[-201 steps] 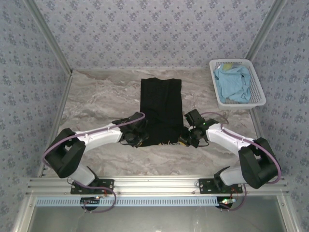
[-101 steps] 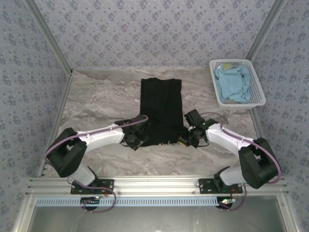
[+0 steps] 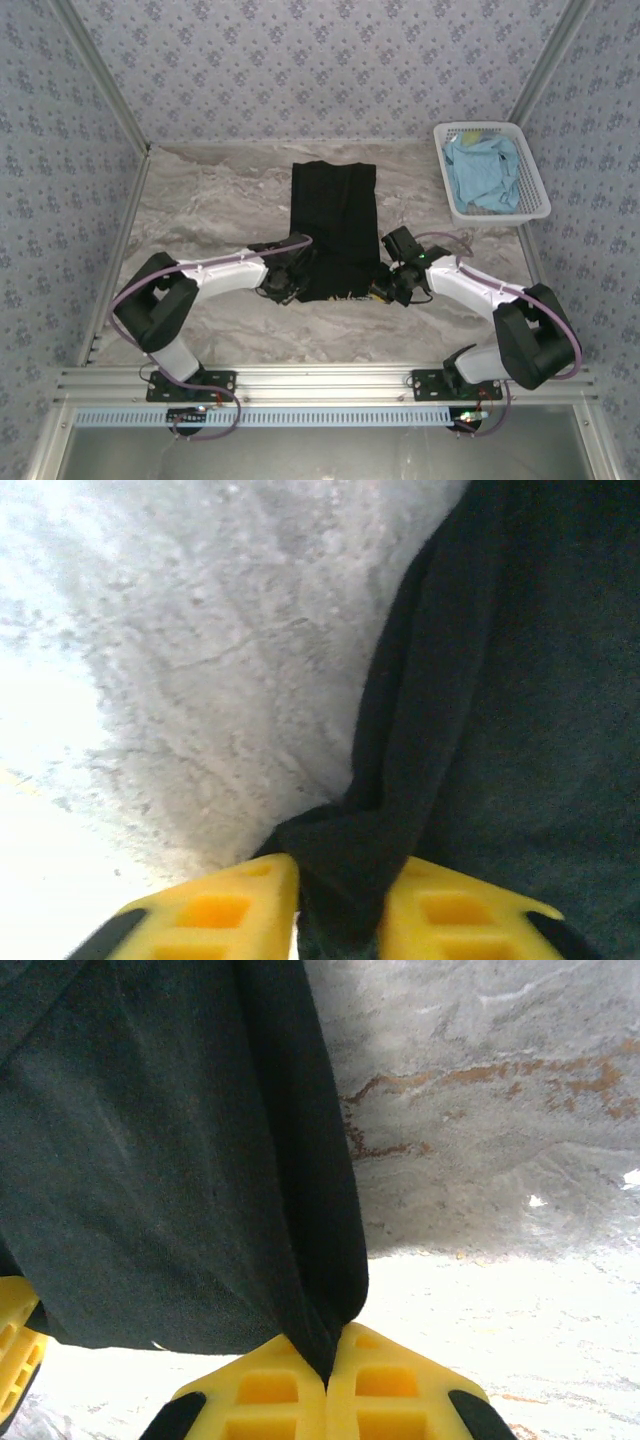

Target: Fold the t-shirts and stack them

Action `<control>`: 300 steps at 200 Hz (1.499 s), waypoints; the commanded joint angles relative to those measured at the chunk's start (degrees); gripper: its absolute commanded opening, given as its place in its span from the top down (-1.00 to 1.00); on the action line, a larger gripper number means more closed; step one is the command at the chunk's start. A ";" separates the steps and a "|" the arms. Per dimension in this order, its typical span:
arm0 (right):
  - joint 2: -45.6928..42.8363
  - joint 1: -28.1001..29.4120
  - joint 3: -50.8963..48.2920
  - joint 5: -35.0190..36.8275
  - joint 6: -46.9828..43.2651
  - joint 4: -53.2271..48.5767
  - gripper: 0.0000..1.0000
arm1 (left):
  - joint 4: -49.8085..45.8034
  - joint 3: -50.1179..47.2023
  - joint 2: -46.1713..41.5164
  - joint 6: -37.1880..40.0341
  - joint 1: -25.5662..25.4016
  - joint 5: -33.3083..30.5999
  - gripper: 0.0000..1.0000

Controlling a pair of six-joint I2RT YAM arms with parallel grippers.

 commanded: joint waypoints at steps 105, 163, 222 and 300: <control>-6.42 -2.34 13.37 4.26 -10.35 -13.90 1.00 | -21.08 15.92 -11.72 11.38 3.35 -8.35 1.00; -6.16 -5.39 25.19 4.17 -13.06 -19.64 1.00 | -23.40 24.25 -12.76 17.19 5.43 -4.32 1.00; -16.26 4.57 10.42 3.43 -3.12 -19.00 1.00 | -17.56 3.65 -20.75 11.11 0.03 2.58 1.00; -27.98 16.92 -0.73 5.29 6.85 -22.82 1.00 | -17.18 -6.35 -27.74 3.91 -12.22 4.77 1.00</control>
